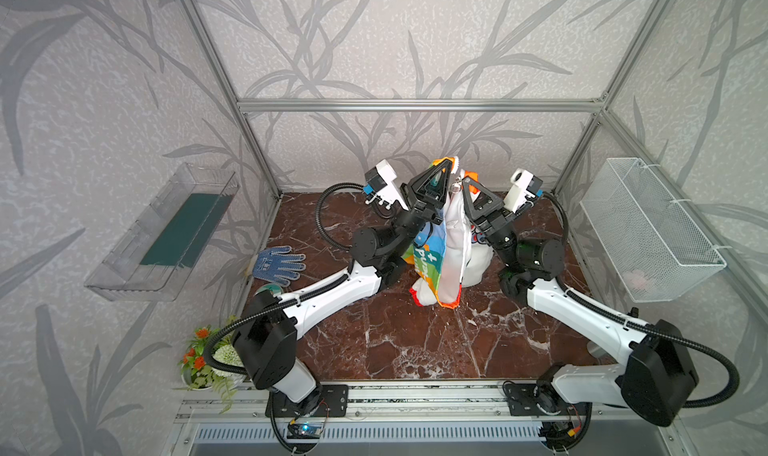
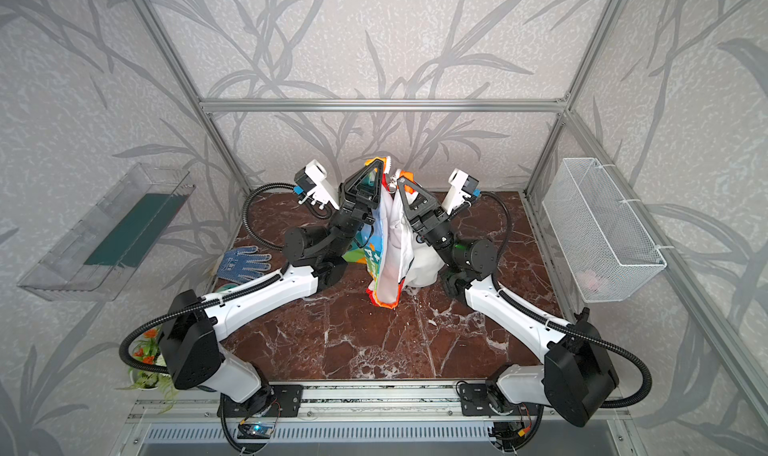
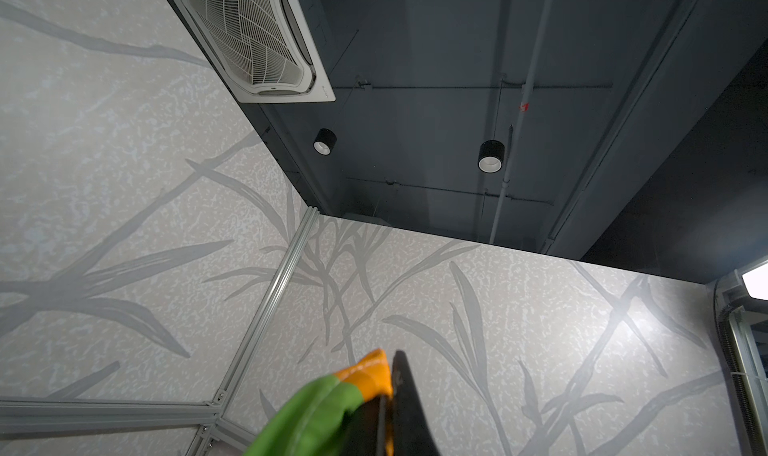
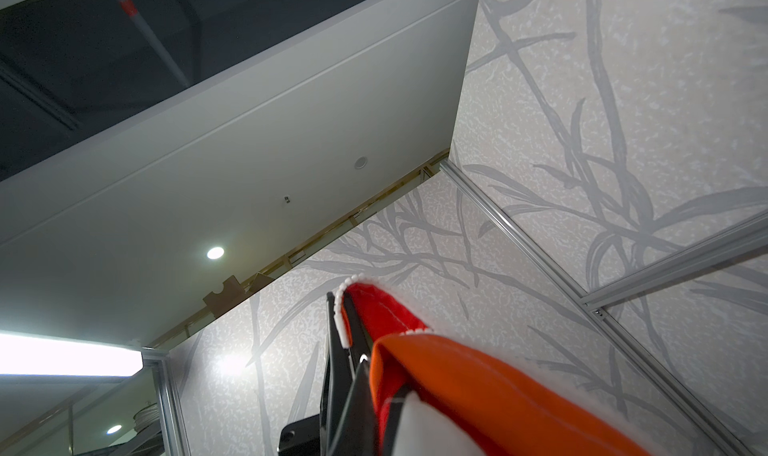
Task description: Zip up the jacket
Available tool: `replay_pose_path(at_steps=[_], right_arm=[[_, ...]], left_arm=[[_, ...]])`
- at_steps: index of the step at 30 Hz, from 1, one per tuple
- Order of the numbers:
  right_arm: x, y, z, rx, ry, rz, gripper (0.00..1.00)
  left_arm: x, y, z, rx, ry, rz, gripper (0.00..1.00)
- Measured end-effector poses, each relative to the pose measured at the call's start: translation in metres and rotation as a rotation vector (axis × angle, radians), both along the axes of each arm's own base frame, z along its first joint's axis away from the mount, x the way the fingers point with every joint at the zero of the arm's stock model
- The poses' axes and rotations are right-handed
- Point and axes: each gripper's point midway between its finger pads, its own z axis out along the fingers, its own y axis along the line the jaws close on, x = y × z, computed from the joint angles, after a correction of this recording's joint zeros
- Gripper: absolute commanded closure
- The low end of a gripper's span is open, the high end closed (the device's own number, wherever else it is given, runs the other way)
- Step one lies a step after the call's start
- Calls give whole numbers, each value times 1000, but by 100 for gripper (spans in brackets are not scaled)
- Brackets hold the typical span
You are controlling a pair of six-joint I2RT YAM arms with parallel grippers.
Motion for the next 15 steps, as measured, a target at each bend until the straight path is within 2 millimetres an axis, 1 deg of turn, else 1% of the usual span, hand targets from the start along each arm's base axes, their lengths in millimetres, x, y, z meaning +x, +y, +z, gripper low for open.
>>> replay_pose_path(at_steps=[6, 15], right_arm=[[-1, -1, 2, 4, -3, -2, 100], [-6, -6, 13, 26, -22, -7, 100]], left_arm=[[3, -3, -2, 4, 4, 0, 100], [3, -3, -2, 4, 4, 0, 100]])
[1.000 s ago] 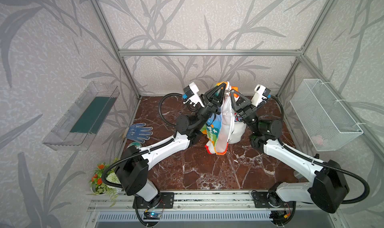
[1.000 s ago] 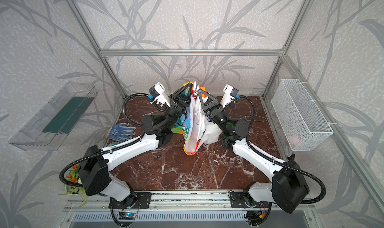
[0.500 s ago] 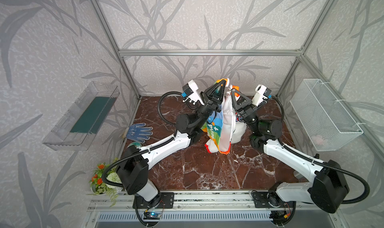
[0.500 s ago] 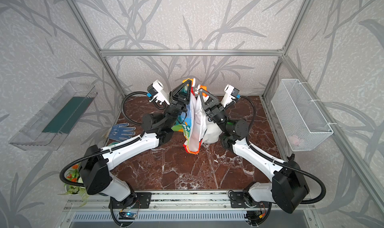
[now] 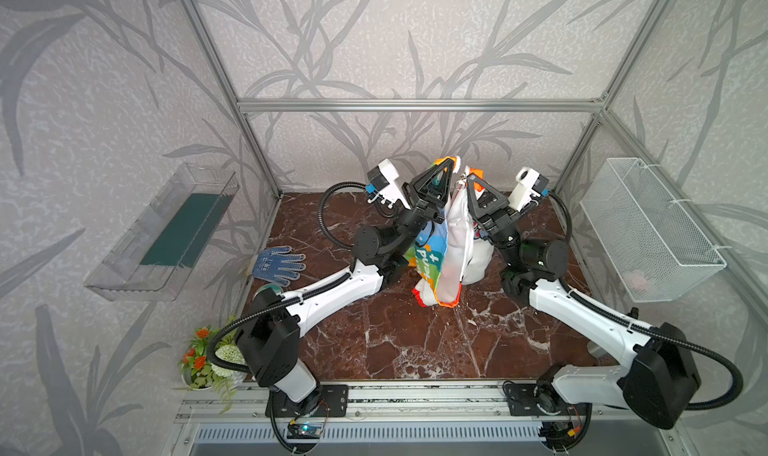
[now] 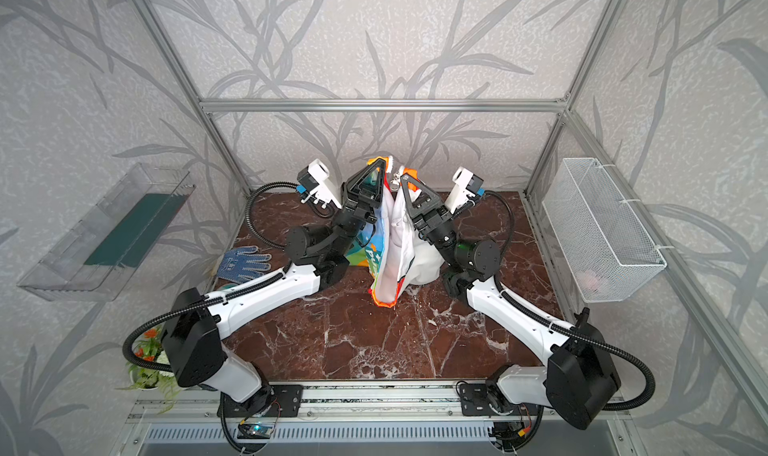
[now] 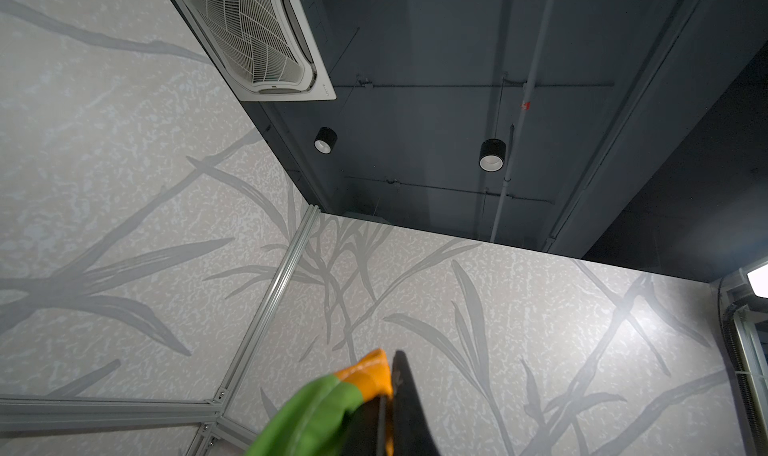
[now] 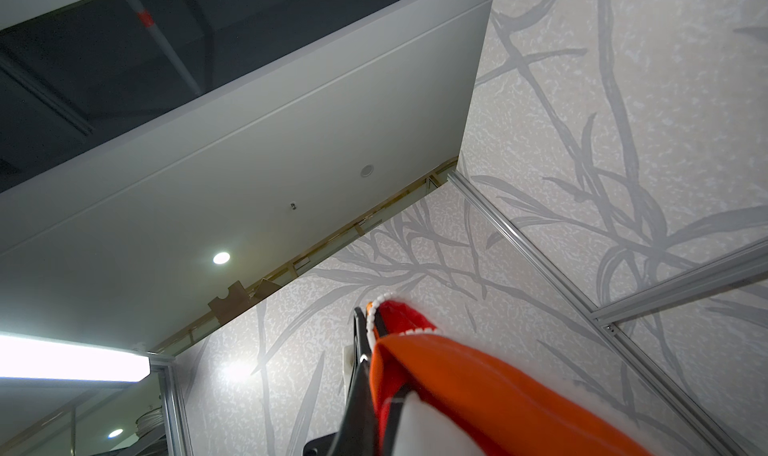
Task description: Zip up the jacket
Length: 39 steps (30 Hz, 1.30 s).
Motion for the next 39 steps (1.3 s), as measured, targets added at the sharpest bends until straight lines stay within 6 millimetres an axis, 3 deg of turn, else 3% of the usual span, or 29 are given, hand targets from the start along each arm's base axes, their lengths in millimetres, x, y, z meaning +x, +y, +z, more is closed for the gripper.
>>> replay_pose_path(at_steps=[10, 39], right_arm=[[-2, -1, 5, 8, -10, 2, 100], [-8, -11, 14, 41, -17, -13, 100]], left_arm=[[-3, -4, 8, -12, -17, -11, 100], [-3, -12, 5, -2, -21, -17, 100]])
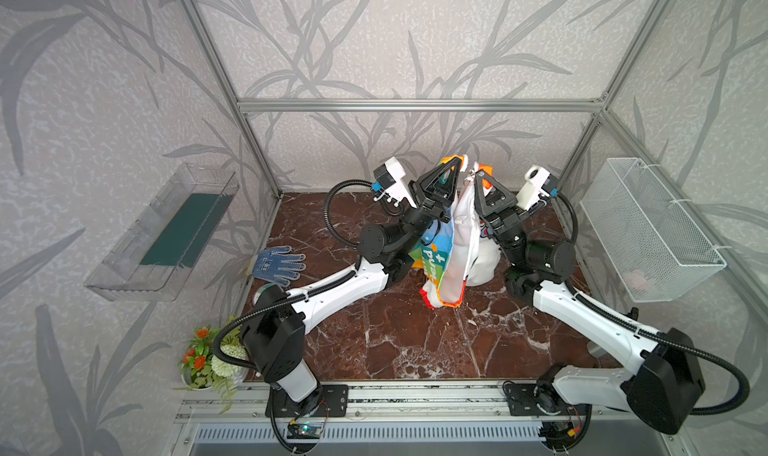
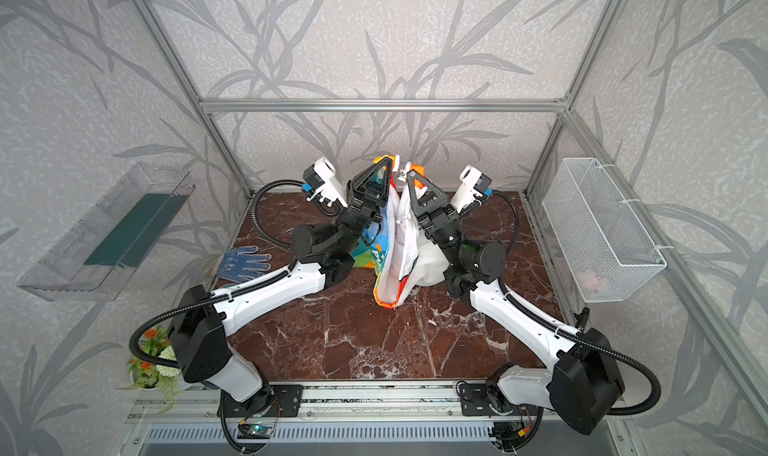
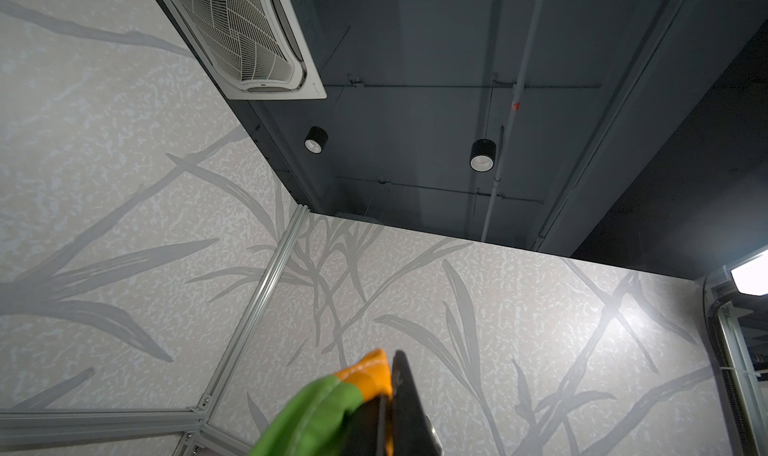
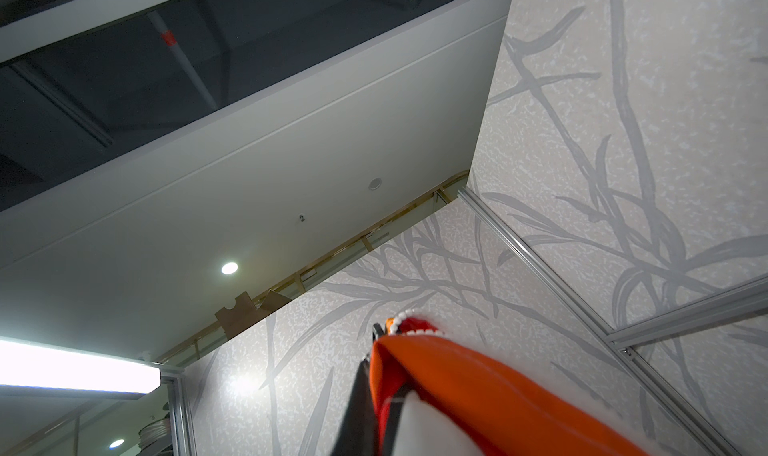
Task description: Zip up the jacket
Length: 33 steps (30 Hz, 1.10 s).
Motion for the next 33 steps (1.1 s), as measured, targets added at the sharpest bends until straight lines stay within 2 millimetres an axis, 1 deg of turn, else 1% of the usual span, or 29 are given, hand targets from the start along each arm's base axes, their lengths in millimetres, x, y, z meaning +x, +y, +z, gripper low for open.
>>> replay_pose_path(at_steps=[6, 33], right_arm=[[0, 0, 0, 1, 3, 3, 100], [7, 5, -7, -8, 21, 9, 100]], left_arm=[[-1, 1, 5, -11, -10, 0, 100], [0, -1, 6, -15, -6, -10, 100]])
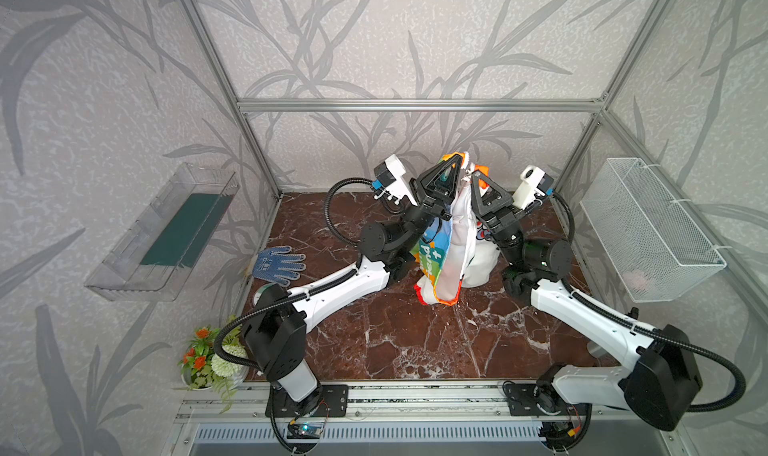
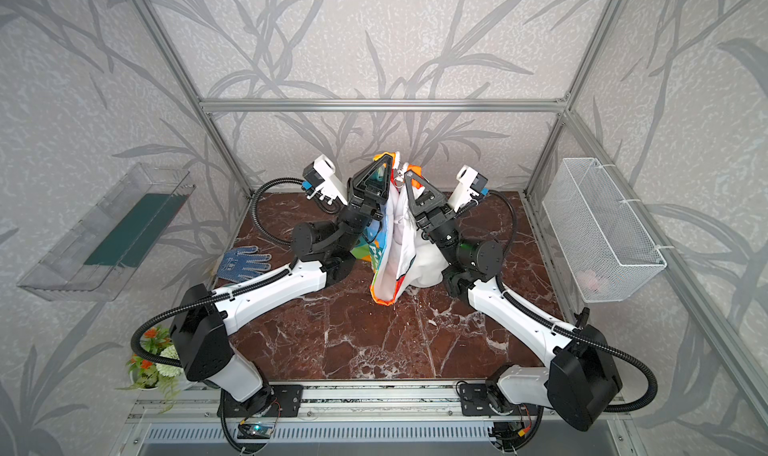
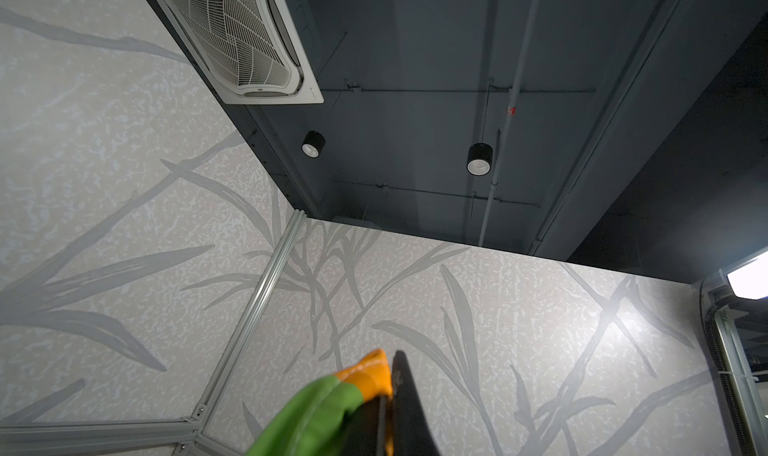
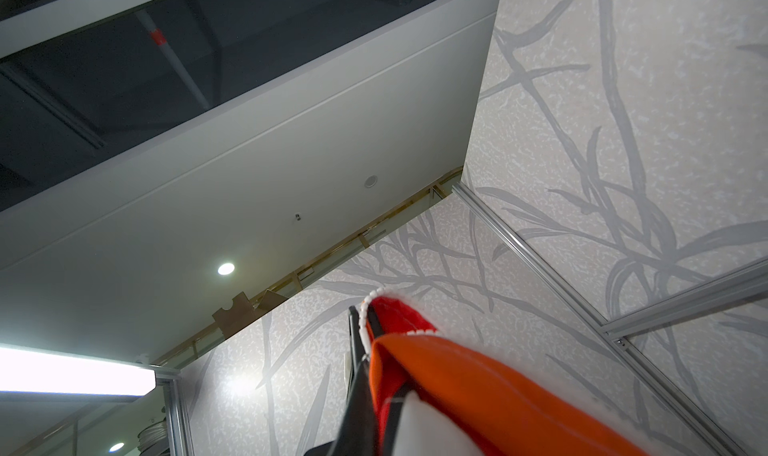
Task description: Zip up the jacket
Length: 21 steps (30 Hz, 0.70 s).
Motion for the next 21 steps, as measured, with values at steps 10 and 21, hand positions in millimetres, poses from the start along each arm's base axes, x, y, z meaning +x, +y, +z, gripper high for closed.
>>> replay_pose_path(at_steps=[10, 21], right_arm=[[1, 1, -1, -1, 5, 3, 100], [1, 1, -1, -1, 5, 3, 100]], left_arm=[[-2, -2, 0, 0, 0, -6, 100], [0, 0, 0, -5, 4, 8, 100]])
